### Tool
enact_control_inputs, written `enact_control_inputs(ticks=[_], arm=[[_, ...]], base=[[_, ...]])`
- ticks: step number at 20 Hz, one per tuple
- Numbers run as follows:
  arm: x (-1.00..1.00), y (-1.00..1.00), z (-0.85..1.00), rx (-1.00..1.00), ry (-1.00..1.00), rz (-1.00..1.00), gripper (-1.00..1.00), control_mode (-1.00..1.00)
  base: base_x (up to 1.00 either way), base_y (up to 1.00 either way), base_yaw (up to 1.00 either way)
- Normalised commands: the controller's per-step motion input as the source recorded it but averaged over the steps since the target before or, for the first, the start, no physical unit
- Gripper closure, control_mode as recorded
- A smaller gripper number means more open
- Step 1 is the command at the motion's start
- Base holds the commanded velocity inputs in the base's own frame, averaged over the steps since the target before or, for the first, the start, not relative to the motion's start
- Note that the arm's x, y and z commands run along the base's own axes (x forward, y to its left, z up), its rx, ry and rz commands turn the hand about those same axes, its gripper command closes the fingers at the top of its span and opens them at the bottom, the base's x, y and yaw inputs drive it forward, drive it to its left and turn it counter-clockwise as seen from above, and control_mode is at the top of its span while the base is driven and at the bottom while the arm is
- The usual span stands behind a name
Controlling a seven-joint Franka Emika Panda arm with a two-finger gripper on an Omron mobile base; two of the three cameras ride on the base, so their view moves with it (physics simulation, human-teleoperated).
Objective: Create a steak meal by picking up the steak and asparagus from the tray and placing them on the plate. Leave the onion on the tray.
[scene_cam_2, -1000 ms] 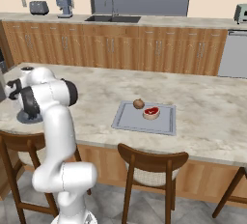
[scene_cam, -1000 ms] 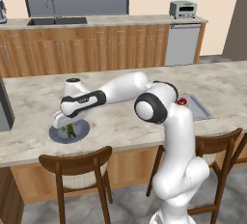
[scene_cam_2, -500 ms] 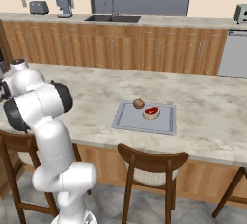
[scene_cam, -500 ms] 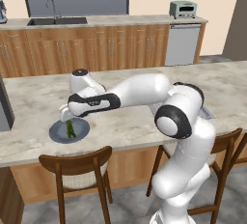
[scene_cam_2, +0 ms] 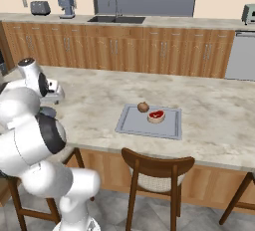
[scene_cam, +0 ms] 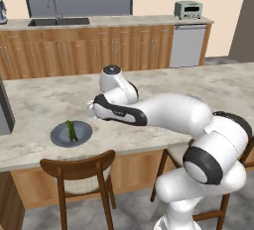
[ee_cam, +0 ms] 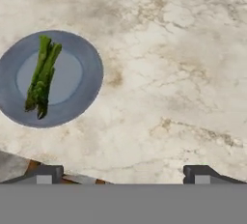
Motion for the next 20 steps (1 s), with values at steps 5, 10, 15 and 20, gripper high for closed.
enact_control_inputs(ticks=[5,10,15,20], arm=[[-0.29,-1.0,0.34,0.04,0.0,-0.32,-1.0,-1.0],[-0.12,-1.0,0.4,0.03,0.0,-0.29,-1.0,-1.0],[-0.11,-1.0,0.33,0.0,0.0,-0.24,-1.0,-1.0],[-0.02,-1.0,0.14,0.0,-0.01,-0.13,-1.0,-1.0]], base=[[0.0,0.0,0.0],[0.0,0.0,0.0],[0.0,0.0,0.0],[0.0,0.0,0.0]])
